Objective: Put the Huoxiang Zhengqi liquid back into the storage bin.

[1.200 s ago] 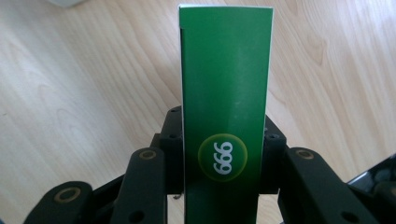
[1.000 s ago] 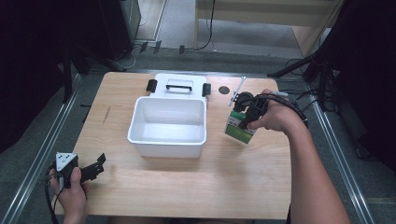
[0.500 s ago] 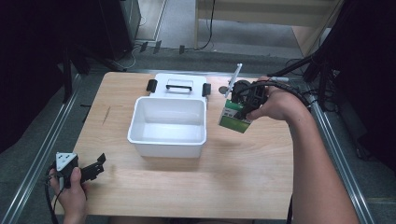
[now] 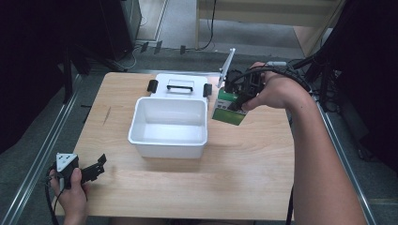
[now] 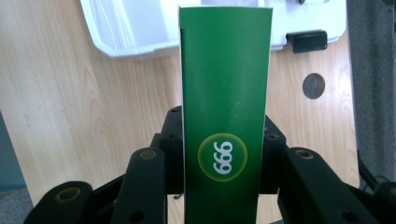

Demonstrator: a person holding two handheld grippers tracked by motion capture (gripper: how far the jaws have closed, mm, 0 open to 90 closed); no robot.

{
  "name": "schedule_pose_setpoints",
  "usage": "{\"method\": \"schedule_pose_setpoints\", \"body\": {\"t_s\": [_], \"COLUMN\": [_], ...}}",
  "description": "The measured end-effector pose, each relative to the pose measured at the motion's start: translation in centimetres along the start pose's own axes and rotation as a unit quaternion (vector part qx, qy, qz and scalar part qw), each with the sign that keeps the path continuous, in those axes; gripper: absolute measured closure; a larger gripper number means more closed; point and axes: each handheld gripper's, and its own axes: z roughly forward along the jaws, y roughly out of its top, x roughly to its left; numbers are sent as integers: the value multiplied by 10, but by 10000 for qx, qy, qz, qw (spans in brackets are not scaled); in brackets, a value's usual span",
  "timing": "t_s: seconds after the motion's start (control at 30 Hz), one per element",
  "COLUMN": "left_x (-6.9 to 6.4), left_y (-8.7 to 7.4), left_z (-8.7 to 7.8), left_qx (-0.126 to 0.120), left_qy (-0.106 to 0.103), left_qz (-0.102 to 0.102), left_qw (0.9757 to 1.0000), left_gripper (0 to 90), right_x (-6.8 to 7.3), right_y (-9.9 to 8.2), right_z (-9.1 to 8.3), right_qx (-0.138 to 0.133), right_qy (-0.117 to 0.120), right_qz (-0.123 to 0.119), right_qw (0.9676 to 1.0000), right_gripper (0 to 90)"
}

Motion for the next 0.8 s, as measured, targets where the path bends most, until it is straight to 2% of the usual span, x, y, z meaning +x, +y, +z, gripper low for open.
{"method": "schedule_pose_setpoints", "body": {"t_s": [0.07,0.43,0.67,0.73,0.8], "left_x": [0,0,0,0,0], "left_y": [0,0,0,0,0], "left_z": [0,0,0,0,0], "left_qx": [-8,-12,-17,-18,-14], "left_qy": [7,2,-2,-1,-4], "left_qz": [-16,-27,-33,-41,-43], "left_qw": [10000,10000,10000,10000,10000], "left_gripper": [0,0,0,0,0], "right_x": [0,4,10,11,12], "right_y": [6,40,60,69,74], "right_z": [-2,-7,-4,-2,-2], "right_qx": [-41,-90,-112,-155,-141], "right_qy": [12,10,55,81,82], "right_qz": [-86,-214,-305,-454,-436], "right_qw": [10000,9997,9995,9988,9989], "right_gripper": [648,648,648,648,648]}}
